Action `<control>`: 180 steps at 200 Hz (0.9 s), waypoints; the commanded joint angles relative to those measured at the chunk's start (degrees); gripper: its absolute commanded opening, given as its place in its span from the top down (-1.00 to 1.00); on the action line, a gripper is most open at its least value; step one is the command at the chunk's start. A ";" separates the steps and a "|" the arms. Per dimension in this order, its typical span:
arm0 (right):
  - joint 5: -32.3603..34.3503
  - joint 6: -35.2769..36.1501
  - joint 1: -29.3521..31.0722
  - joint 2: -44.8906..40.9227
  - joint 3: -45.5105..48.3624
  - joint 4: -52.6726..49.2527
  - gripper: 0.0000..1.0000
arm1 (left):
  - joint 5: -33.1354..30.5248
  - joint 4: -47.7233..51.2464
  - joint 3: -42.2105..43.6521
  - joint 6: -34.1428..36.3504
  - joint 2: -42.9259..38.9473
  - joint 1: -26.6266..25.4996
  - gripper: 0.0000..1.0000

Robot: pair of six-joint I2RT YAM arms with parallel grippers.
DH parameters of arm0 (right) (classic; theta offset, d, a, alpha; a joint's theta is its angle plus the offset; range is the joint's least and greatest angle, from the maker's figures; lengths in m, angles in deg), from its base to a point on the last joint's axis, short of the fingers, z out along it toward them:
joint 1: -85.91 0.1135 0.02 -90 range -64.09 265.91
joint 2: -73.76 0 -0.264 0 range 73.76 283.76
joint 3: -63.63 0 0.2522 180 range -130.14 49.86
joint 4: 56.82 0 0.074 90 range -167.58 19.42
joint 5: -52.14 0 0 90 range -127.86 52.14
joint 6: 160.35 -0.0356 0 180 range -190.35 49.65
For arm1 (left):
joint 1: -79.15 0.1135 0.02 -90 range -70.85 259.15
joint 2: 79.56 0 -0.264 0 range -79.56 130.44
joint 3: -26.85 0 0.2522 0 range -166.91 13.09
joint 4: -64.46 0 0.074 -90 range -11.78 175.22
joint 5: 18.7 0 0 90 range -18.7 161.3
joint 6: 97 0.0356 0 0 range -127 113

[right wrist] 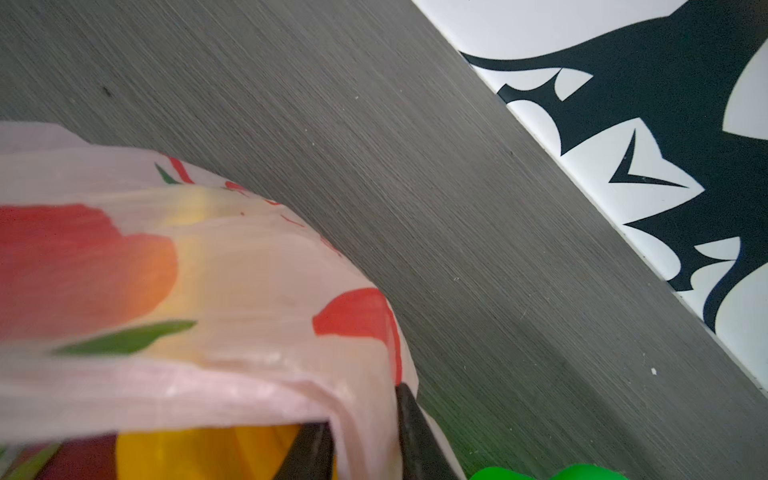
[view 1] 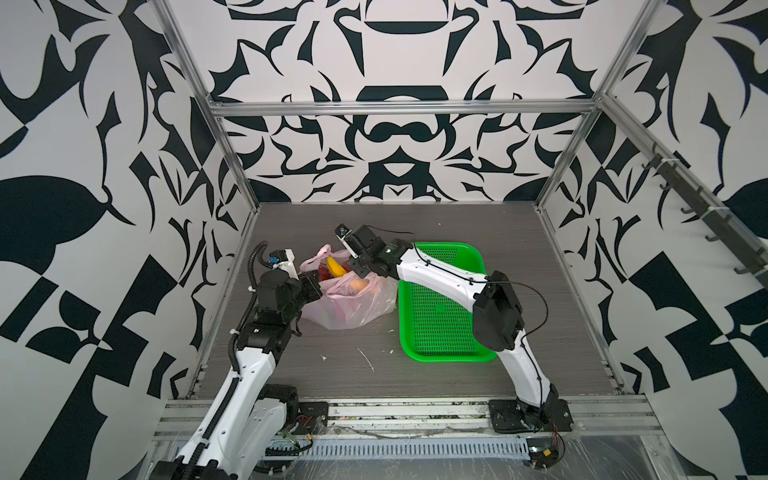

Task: Untie the knot of the plastic bag and take out the fruit

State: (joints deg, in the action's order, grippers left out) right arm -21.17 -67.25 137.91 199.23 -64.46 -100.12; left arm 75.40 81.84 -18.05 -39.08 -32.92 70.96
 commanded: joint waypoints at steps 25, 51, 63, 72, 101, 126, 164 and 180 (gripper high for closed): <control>1.41 2.92 -1.91 -6.27 2.05 1.99 0.85 | -4.41 -2.68 0.53 0.61 1.59 2.93 1.00; -0.36 4.00 -1.91 -6.53 0.20 2.14 1.00 | -4.89 -3.57 -0.06 0.42 2.45 5.50 1.00; -1.70 4.37 -1.80 -6.71 -0.52 2.18 1.00 | -4.63 -3.62 -0.45 0.39 2.88 6.84 1.00; -2.57 4.38 -1.82 -6.94 -0.97 2.59 1.00 | -4.39 -3.70 -0.76 0.34 3.13 8.00 1.00; -4.96 5.48 -1.82 -7.36 -2.25 5.22 1.00 | -3.84 -4.14 -2.10 0.17 4.07 10.52 1.00; -7.38 6.60 -1.82 -5.68 -6.27 5.07 1.00 | -3.61 -4.57 -2.76 -0.11 4.63 11.39 1.00; -9.90 8.56 -1.89 -2.25 -11.99 5.32 1.00 | -3.84 -4.67 -2.53 -0.43 4.57 12.23 1.00; -11.39 8.94 -2.08 -0.84 -14.24 5.28 1.00 | -3.77 -4.38 -2.43 -0.53 4.35 12.71 1.00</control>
State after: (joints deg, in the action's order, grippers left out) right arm -32.23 -60.85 137.83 198.12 -73.68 -95.22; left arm 75.22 76.88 -19.47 -39.32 -28.42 82.02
